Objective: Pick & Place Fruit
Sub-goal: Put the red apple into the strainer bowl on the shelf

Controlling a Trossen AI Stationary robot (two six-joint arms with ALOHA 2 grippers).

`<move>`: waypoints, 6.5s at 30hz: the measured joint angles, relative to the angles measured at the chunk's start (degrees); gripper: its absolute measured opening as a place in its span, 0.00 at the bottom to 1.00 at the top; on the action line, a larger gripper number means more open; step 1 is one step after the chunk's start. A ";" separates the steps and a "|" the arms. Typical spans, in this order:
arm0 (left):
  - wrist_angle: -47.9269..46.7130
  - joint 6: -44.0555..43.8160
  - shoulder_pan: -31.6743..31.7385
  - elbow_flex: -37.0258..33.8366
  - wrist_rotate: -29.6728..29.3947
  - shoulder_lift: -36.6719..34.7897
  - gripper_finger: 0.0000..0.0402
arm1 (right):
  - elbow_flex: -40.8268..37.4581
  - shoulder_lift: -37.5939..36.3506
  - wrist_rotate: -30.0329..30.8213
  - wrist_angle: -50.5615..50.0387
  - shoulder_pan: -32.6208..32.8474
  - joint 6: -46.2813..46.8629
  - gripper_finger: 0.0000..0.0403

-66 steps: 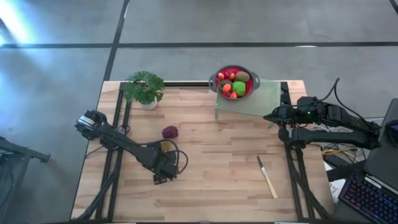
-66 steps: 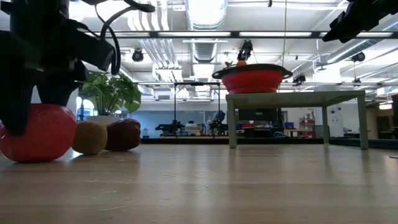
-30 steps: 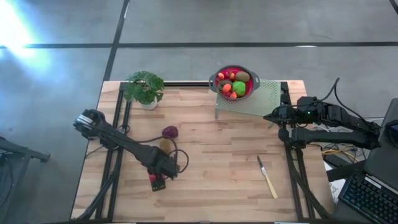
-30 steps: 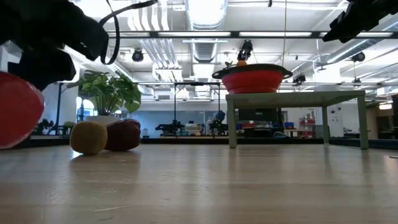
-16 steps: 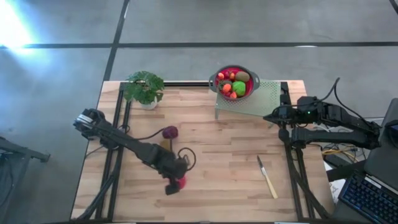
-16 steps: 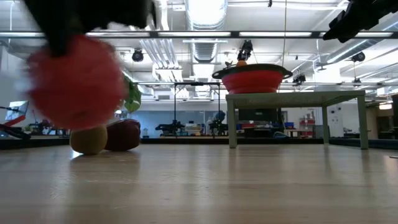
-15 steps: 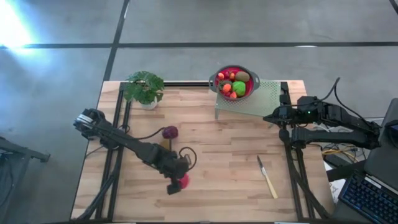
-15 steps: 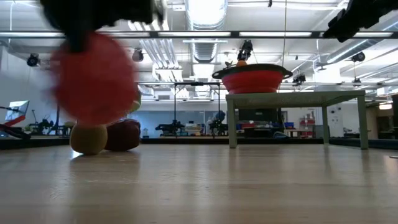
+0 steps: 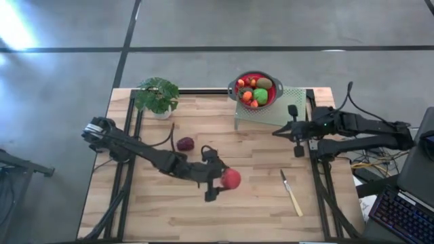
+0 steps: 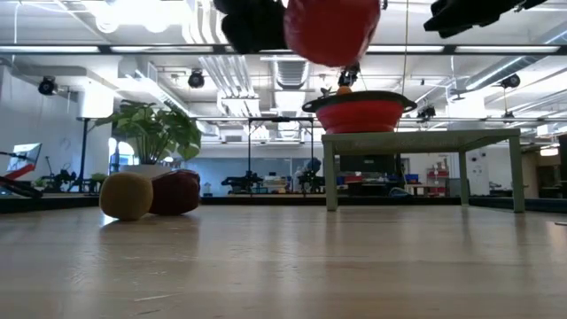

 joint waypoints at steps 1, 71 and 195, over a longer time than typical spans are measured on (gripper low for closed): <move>1.04 1.20 0.61 -0.02 -0.61 0.03 0.91 | 0.16 0.30 2.73 -0.02 1.60 -0.46 0.03; 20.93 -3.47 11.43 -0.07 5.89 0.95 0.91 | 0.72 27.59 74.06 26.21 44.80 -15.45 0.76; 28.07 -13.98 12.52 1.00 29.52 0.49 0.91 | 17.46 48.73 72.35 37.14 42.98 -25.70 0.99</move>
